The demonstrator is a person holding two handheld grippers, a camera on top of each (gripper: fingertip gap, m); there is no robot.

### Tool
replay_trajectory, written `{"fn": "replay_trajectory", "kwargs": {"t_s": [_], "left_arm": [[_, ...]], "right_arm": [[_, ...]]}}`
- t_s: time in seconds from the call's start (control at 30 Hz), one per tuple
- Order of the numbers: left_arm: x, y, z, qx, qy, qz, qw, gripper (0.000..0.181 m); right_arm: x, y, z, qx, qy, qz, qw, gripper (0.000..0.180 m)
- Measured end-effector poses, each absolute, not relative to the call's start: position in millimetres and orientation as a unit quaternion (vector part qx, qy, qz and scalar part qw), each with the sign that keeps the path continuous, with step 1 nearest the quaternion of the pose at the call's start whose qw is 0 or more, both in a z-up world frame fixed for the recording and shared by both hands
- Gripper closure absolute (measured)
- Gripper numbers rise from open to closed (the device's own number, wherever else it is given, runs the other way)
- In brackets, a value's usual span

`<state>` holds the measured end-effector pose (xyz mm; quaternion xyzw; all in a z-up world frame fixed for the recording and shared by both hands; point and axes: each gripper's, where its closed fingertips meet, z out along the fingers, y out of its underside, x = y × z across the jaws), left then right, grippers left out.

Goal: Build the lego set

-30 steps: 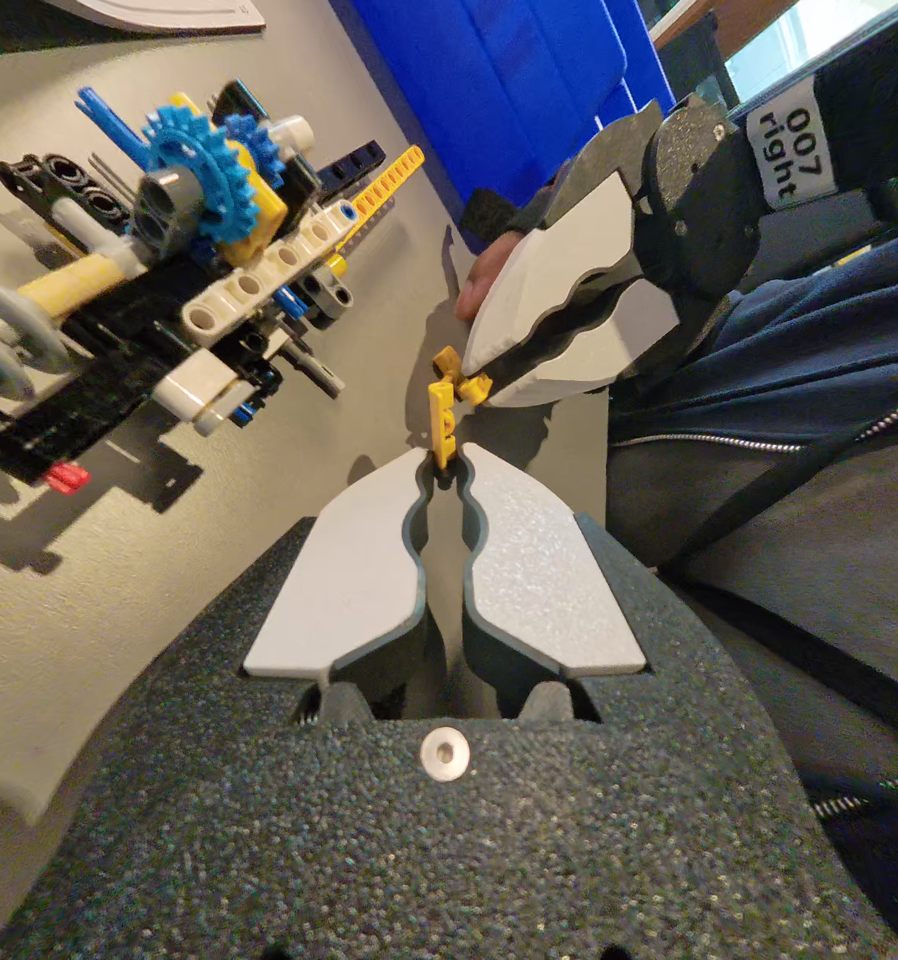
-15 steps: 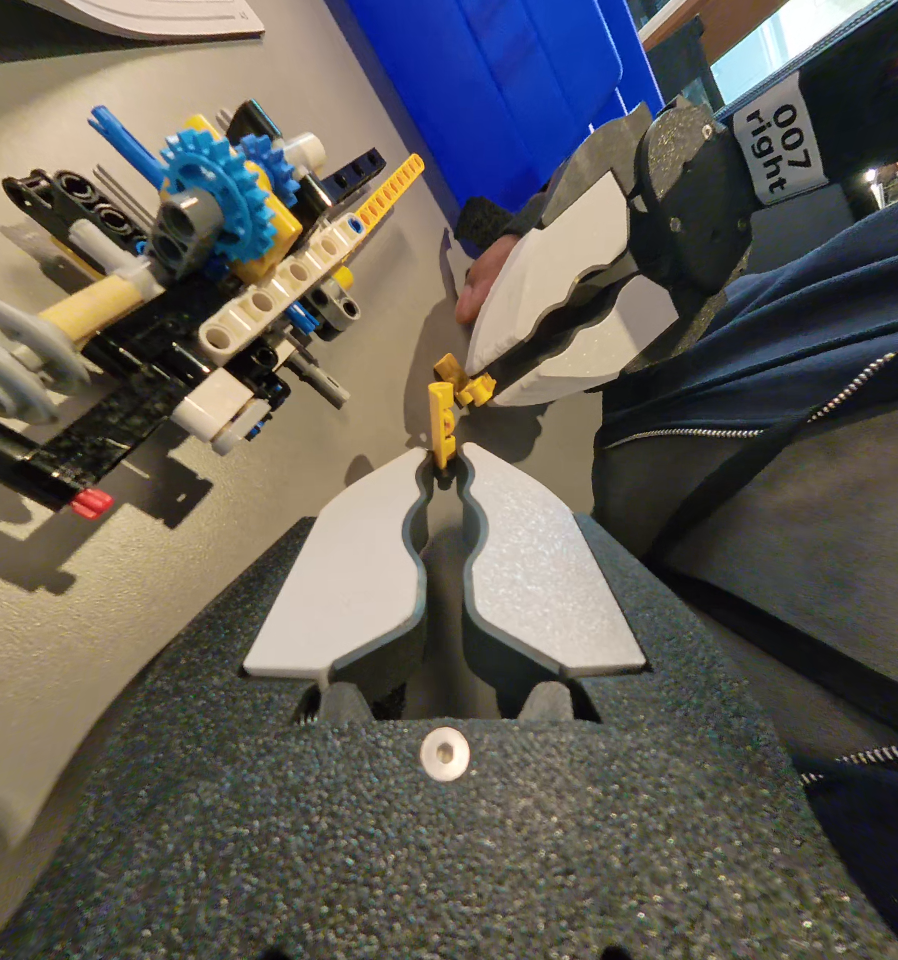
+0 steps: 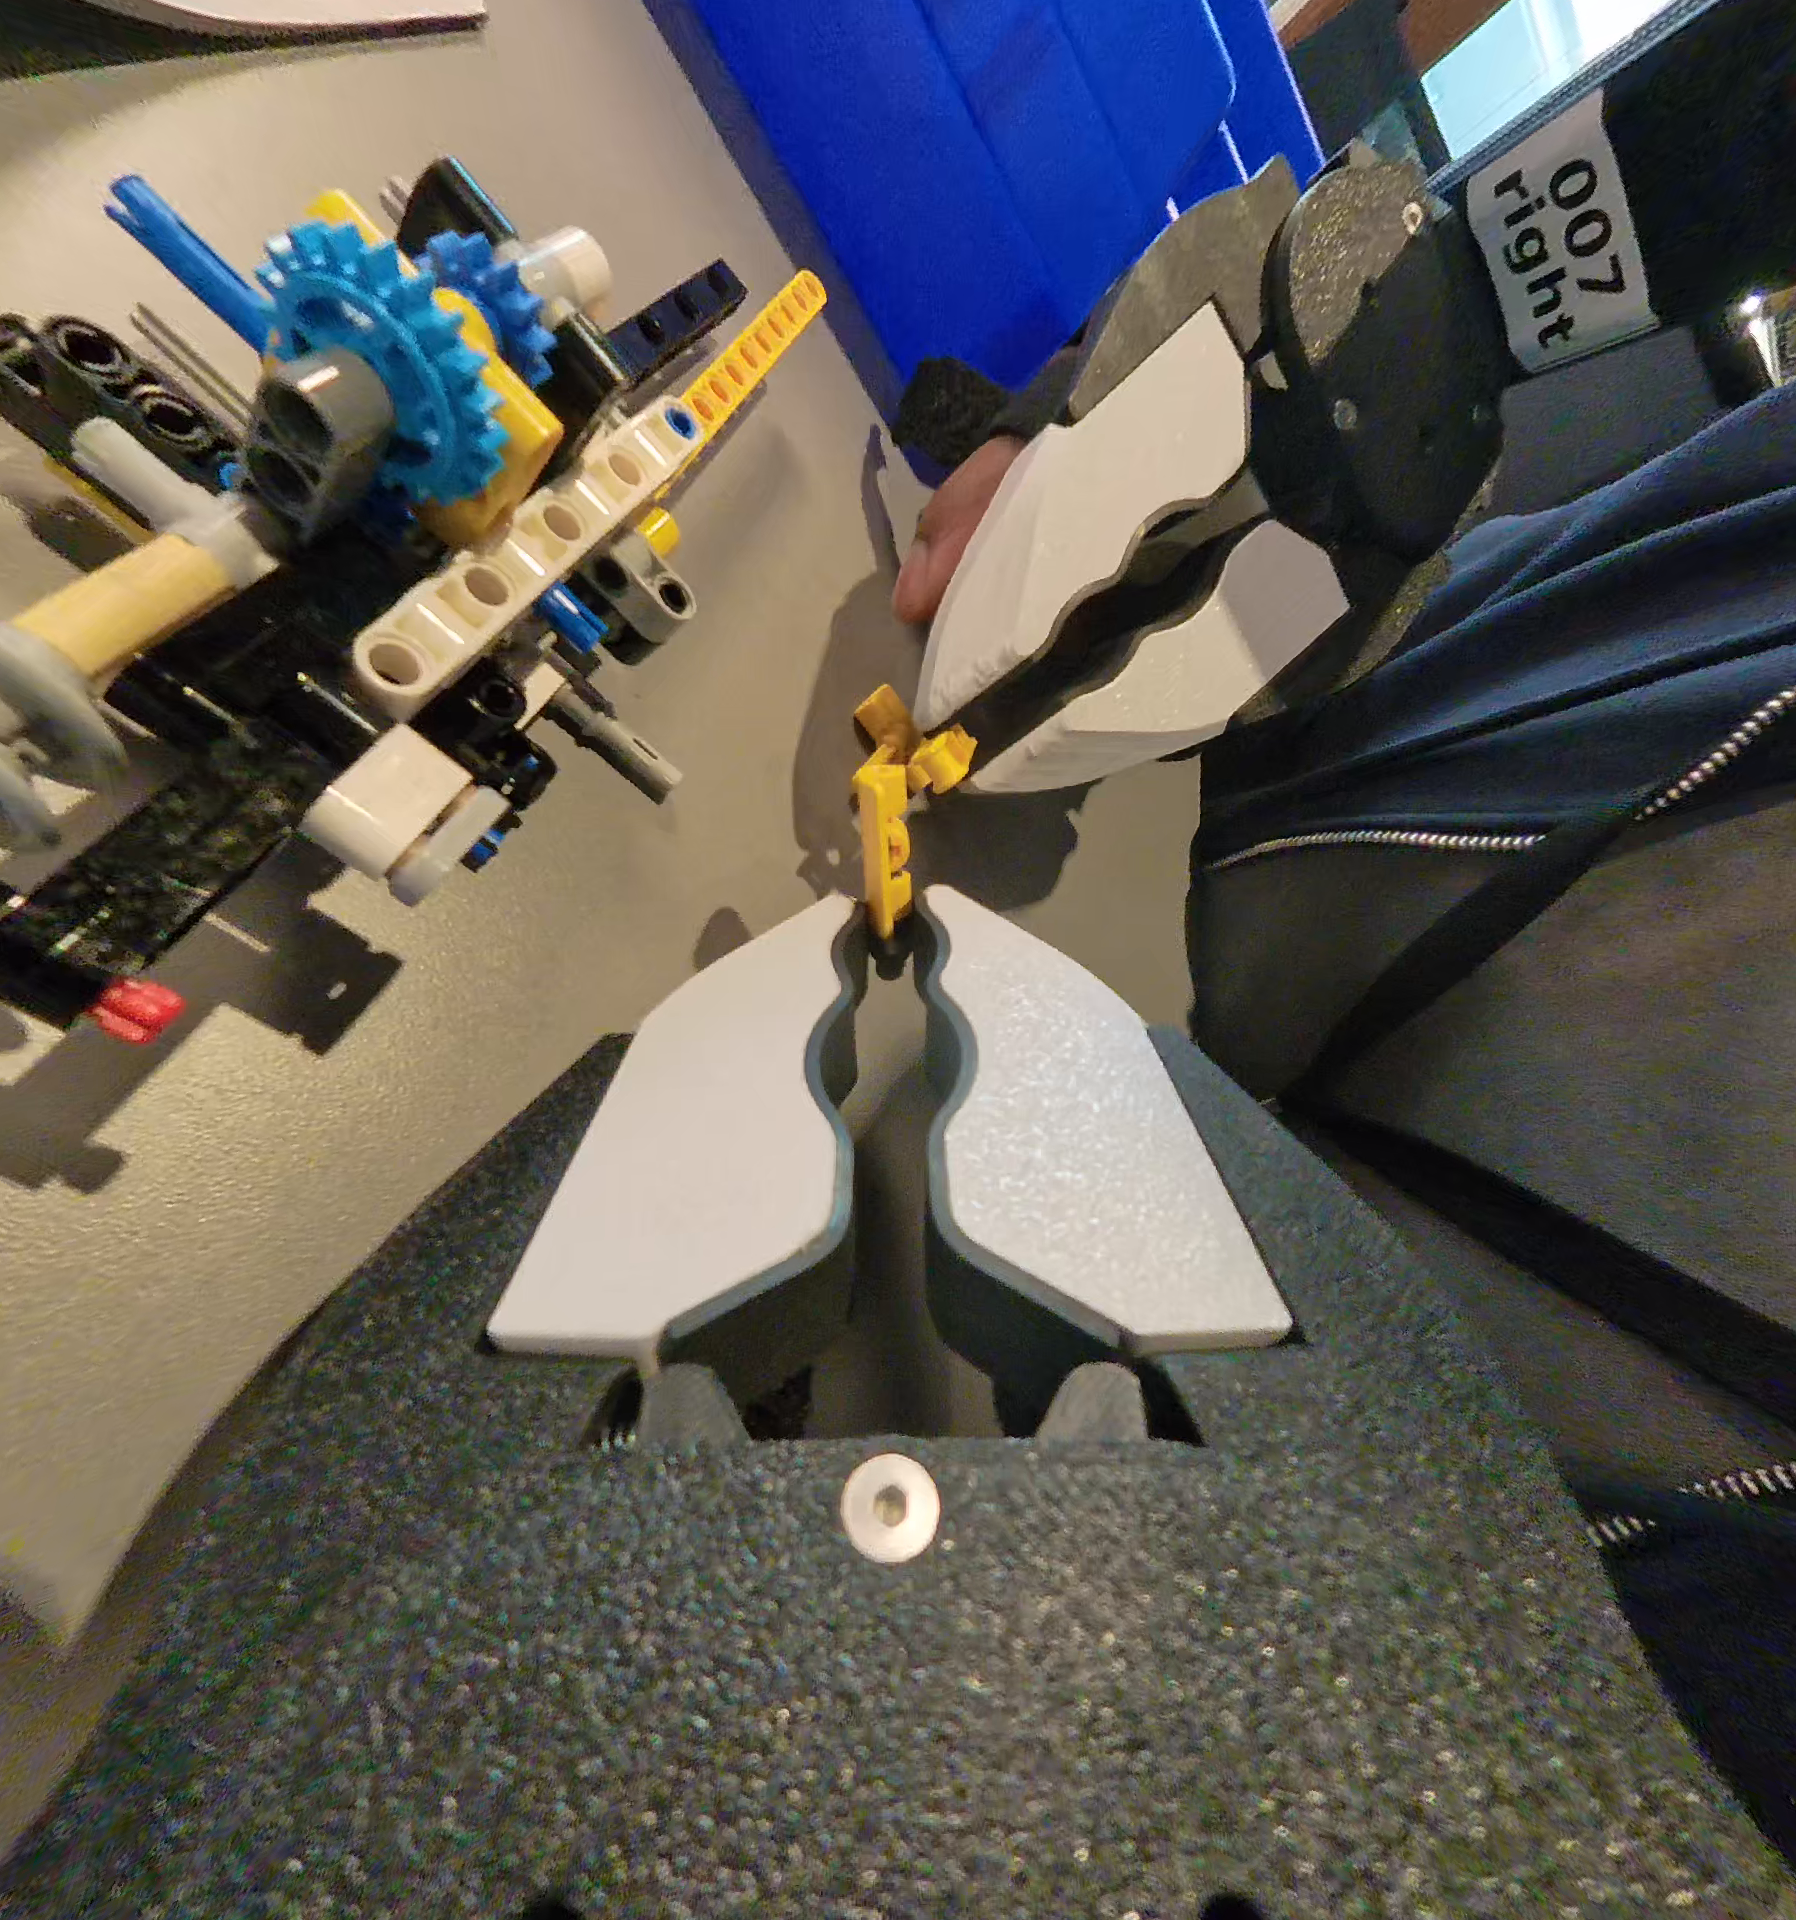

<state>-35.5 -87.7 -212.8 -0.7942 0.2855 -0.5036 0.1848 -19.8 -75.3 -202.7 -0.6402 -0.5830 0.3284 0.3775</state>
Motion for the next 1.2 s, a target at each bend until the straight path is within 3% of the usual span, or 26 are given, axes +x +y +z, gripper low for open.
{"fn": "replay_trajectory", "kwargs": {"t_s": [0.63, 1.2], "left_arm": [[-40, -108, -223, -0.827, 0.321, -0.450, 0.099, 0.173], [-44, -88, -233, -0.862, 0.327, -0.363, 0.134, 0.164]], "right_arm": [[-15, -85, -205, -0.602, -0.626, 0.281, 0.407, 0.172], [-11, -89, -210, -0.592, -0.643, 0.256, 0.413, 0.173]]}}
